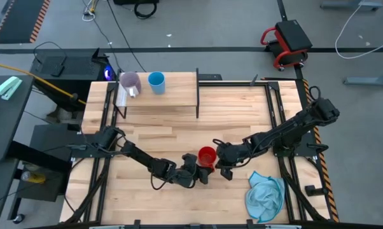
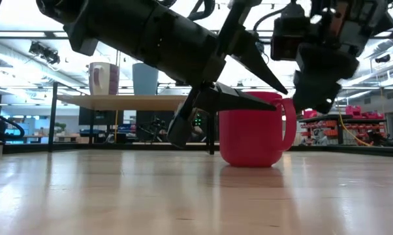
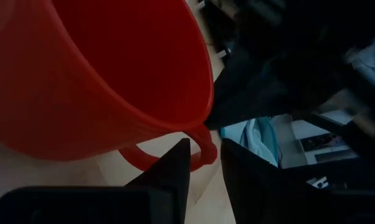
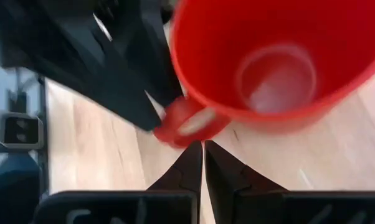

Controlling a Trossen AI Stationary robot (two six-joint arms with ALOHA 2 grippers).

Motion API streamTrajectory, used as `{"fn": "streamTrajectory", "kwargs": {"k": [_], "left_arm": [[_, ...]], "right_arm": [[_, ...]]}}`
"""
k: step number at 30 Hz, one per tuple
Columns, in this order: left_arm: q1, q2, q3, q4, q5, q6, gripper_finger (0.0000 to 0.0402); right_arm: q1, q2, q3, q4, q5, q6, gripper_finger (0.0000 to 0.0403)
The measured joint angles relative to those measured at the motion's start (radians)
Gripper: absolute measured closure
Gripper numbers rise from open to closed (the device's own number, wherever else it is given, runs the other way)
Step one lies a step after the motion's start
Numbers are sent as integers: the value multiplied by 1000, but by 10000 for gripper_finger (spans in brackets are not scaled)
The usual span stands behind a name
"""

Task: Stack small to large cups/mugs on shelf
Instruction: Put the red mug on the shelf

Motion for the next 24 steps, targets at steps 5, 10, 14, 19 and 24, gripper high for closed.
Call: {"fn": "streamTrajectory", "kwargs": {"k": [5,10,14,19,24], "left_arm": [[7,0,0,-7,4,-25,303],[15,0,0,-7,5,-26,305],[17,0,0,-6,6,-26,307],[23,0,0,-3,27,-33,309],[32,0,0,1,48,-33,324]], "right_arm": [[2,58,0,58,-25,10,378],[7,71,0,103,-29,25,379],[7,71,0,103,-29,25,383],[0,71,0,102,-29,24,389],[1,71,0,101,-29,22,390]]}}
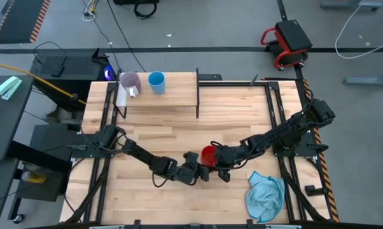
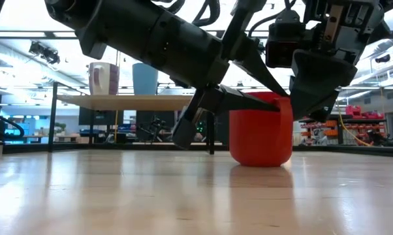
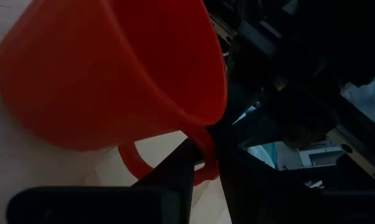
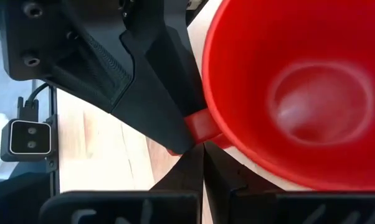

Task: Stack small to large cups/mugs on shelf
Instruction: Put the red mug on the shelf

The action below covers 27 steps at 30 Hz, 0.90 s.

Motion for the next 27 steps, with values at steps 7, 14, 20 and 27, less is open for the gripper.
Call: {"fn": "streamTrajectory", "kwargs": {"k": [7,14,20,27], "left_arm": [[7,0,0,8,13,6,355],[20,-1,0,26,15,9,376],[29,-1,0,74,12,12,377],[56,-1,0,226,12,89,385]], "right_arm": [[0,0,0,-2,0,6,391],[0,-26,0,-38,0,18,390],[14,-174,0,-192,-1,41,392],[79,-445,0,-494,94,125,392]]}}
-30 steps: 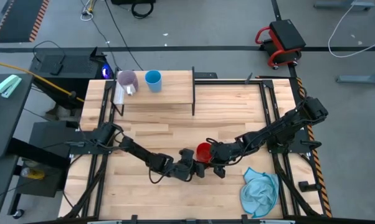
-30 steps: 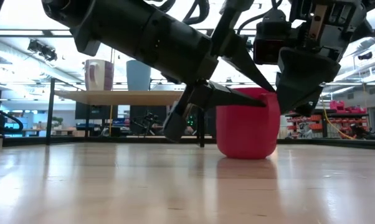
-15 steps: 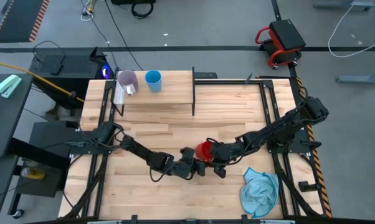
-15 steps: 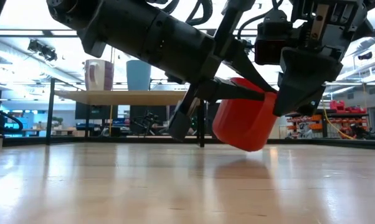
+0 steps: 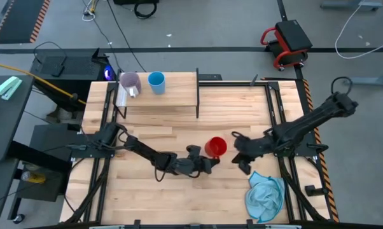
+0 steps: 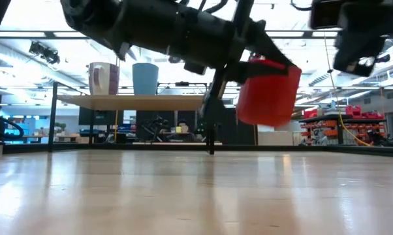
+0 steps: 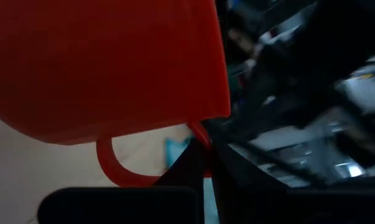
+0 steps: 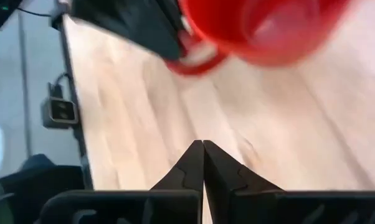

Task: Stack small to large cups/mugs on shelf
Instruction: Put the red mug on the shelf

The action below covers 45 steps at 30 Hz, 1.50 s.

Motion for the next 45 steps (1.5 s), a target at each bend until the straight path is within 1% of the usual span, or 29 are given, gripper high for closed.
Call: {"fn": "streamTrajectory", "kwargs": {"k": [3,6,10,14,16,23,28,31,34,42,45], "left_arm": [[15,0,0,84,0,28,385],[29,-1,0,154,1,31,385],[49,-32,0,163,11,28,385],[71,-90,0,148,17,64,385],[80,-137,0,87,18,101,385],[119,-351,0,-264,-15,189,385],[162,-493,0,-456,-20,242,385],[189,-554,0,-521,-18,258,385],[223,-585,0,-562,25,272,385],[309,-592,0,-576,145,292,385],[329,-595,0,-586,155,321,385]], "right_arm": [[41,-87,0,-112,40,49,391],[90,-150,0,-156,80,102,391],[148,-194,0,-167,115,154,393],[190,-193,0,-177,146,173,393],[202,-186,0,-177,159,173,393],[211,-188,0,-177,170,167,393],[211,-188,0,-177,170,145,392],[211,-188,0,-176,169,134,392],[211,-188,0,-175,169,124,392],[211,-188,0,-172,169,118,392],[227,-188,0,-172,169,123,392]]}}
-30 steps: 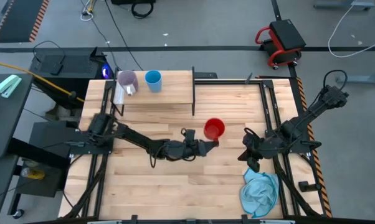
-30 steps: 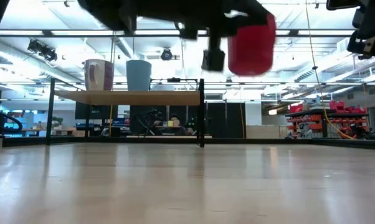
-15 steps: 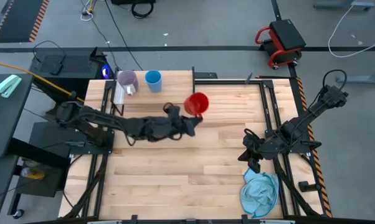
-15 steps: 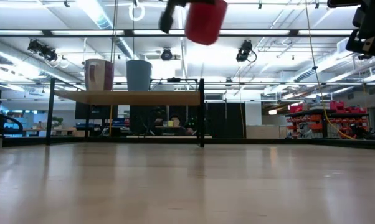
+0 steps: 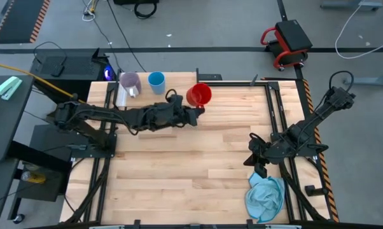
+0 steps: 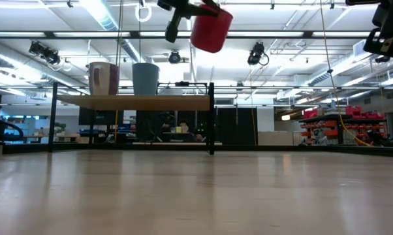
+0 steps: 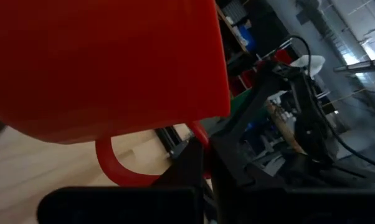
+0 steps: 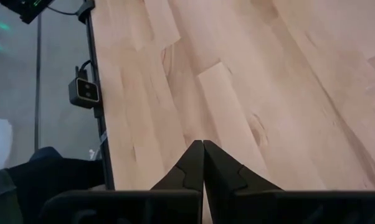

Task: Stack small to large cups/mugs on shelf
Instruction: Put the red mug on the shelf

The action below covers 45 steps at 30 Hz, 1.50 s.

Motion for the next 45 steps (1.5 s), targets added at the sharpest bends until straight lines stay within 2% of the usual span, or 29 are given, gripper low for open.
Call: {"fn": "streamTrajectory", "kwargs": {"k": [4,6,8,18,25,29,31,34,38,40,42,45], "left_arm": [[16,-15,0,16,-1,1,385],[-17,-7,-1,51,-26,6,385],[-72,8,0,89,-90,14,385],[-363,28,-1,58,-494,-42,385],[-453,69,-3,-23,-593,-205,385],[-435,83,-41,5,-591,-277,385],[-410,85,-118,115,-549,-299,385],[-377,85,-278,445,-542,-257,385],[-318,61,-478,964,-503,-54,385],[-278,49,-561,1104,-463,-2,385],[-229,41,-594,1153,-363,7,385],[-159,21,-606,1137,-236,-25,385]], "right_arm": [[22,1,0,-2,23,19,392],[32,1,0,-1,35,26,392],[37,1,0,-2,54,29,392],[35,1,0,-6,63,8,392],[35,1,0,-3,56,1,393],[35,1,0,10,55,1,396],[35,1,0,10,55,-2,396],[36,1,0,13,49,-2,396],[36,1,0,15,47,4,396],[36,1,0,20,45,9,396],[36,1,0,19,44,12,396],[35,1,0,19,44,20,396]]}}
